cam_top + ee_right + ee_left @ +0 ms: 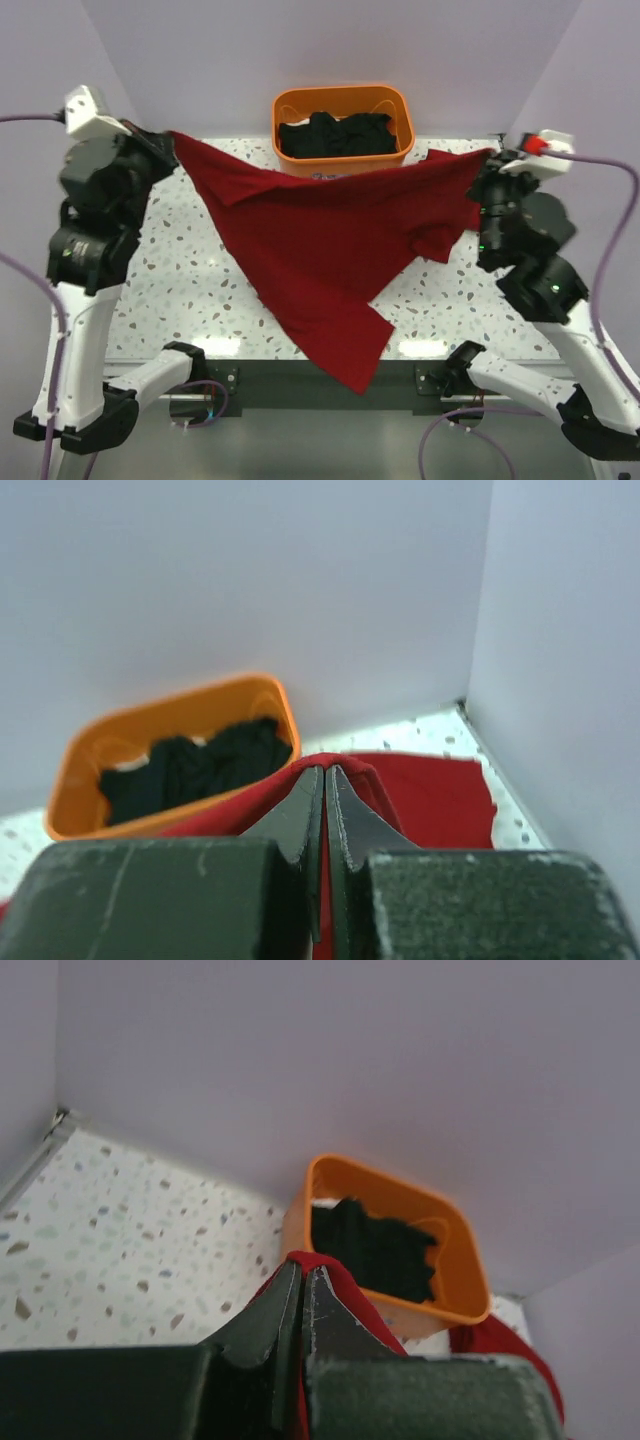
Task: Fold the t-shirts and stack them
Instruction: Flatten the tshirt out, then fold the tshirt
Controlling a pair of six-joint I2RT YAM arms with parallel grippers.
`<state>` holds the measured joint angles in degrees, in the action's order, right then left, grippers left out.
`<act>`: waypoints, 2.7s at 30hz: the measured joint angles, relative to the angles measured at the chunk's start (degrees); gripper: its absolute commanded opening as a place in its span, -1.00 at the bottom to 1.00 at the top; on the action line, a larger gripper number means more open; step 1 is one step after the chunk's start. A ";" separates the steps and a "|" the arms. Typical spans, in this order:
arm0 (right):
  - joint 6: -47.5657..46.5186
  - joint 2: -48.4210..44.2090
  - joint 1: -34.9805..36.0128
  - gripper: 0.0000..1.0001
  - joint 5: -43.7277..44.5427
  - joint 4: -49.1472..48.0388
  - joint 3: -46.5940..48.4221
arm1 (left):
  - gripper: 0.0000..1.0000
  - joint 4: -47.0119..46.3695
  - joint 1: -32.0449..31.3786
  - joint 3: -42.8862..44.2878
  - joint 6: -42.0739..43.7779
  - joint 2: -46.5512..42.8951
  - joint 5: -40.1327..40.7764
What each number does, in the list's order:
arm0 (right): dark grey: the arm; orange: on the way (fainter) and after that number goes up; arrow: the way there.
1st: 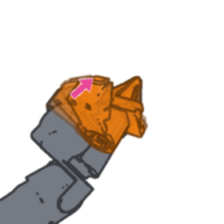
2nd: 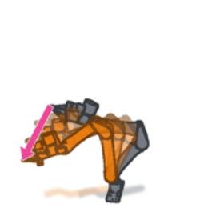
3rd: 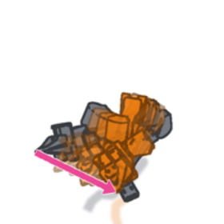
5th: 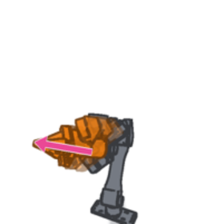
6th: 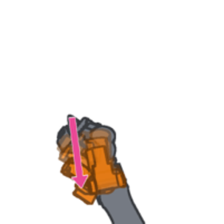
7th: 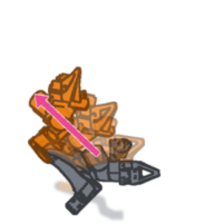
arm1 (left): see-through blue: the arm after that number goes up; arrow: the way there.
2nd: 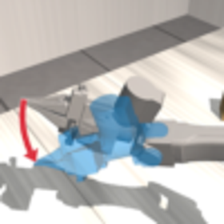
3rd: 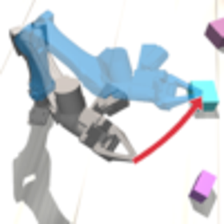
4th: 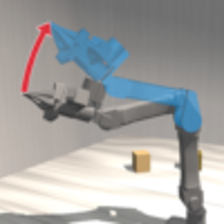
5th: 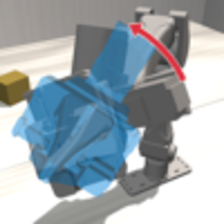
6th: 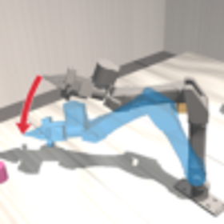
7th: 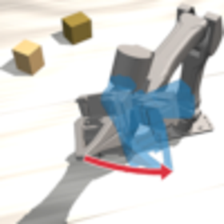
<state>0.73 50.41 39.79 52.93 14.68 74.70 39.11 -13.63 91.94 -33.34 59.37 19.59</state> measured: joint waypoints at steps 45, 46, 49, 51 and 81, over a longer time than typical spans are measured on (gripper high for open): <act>8.87 20.52 -16.11 -1.00 -15.47 6.38 0.15 | -1.00 -16.44 1.66 -7.80 9.03 23.37 2.58; 9.44 23.52 -17.51 -1.00 -16.70 5.77 -1.36 | -1.00 -16.83 2.25 -10.54 8.96 26.40 2.51; 10.97 34.29 -21.29 -1.00 -20.61 3.23 -3.61 | -1.00 -17.90 3.91 -12.70 8.94 35.34 1.81; 11.28 40.30 -22.84 -1.00 -22.97 1.16 -3.15 | -1.00 -19.34 4.68 -11.91 8.92 40.89 0.79; 6.84 39.41 -26.36 -1.00 -31.82 -4.85 -9.97 | -1.00 -22.10 5.01 -41.90 -1.90 15.41 -9.25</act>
<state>7.57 89.82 13.43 21.10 9.82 64.73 17.02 -8.62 50.04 -35.24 74.78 10.35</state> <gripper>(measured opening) 0.010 0.029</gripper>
